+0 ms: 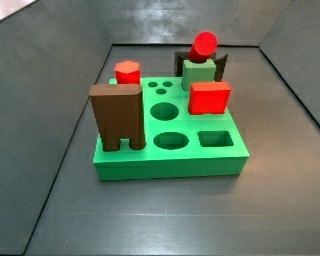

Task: Pick up the round object. Move up. Place the round object on the fixture. Regrasp the round object. Move to above the board. Insert the round object.
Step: Regrasp the round object.

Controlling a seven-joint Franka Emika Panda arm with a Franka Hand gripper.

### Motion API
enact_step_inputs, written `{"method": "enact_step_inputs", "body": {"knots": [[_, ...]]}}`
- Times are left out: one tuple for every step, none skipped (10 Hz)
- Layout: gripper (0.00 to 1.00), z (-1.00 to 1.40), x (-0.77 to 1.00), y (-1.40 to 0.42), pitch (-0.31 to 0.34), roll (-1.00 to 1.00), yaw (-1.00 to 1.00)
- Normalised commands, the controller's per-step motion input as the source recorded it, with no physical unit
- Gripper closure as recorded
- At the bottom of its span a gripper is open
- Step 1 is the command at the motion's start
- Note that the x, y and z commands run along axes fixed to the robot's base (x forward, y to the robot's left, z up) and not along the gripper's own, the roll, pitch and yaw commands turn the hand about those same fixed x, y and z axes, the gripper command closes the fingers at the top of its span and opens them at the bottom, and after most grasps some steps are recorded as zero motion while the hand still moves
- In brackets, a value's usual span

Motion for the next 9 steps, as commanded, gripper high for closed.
{"method": "enact_step_inputs", "body": {"knots": [[0.00, -0.01, 0.11, -0.05, 0.168, 1.00, 0.10], [0.00, -0.01, 0.12, -0.05, 0.201, 1.00, 0.14], [0.00, -0.01, 0.12, -0.05, 0.231, 1.00, 0.18], [0.00, -0.01, 0.12, -0.05, 0.225, 0.91, 0.20], [0.00, -0.01, 0.13, -0.06, 0.189, 0.67, 0.23], [0.00, -0.02, 0.14, -0.06, 0.160, 0.49, 0.24], [0.00, -0.01, 0.15, -0.05, 0.118, 0.28, 0.25], [0.00, 0.00, 0.14, -0.04, 0.082, 0.20, 0.25], [0.00, -0.01, 0.11, -0.05, 0.044, 0.17, 0.23]]}}
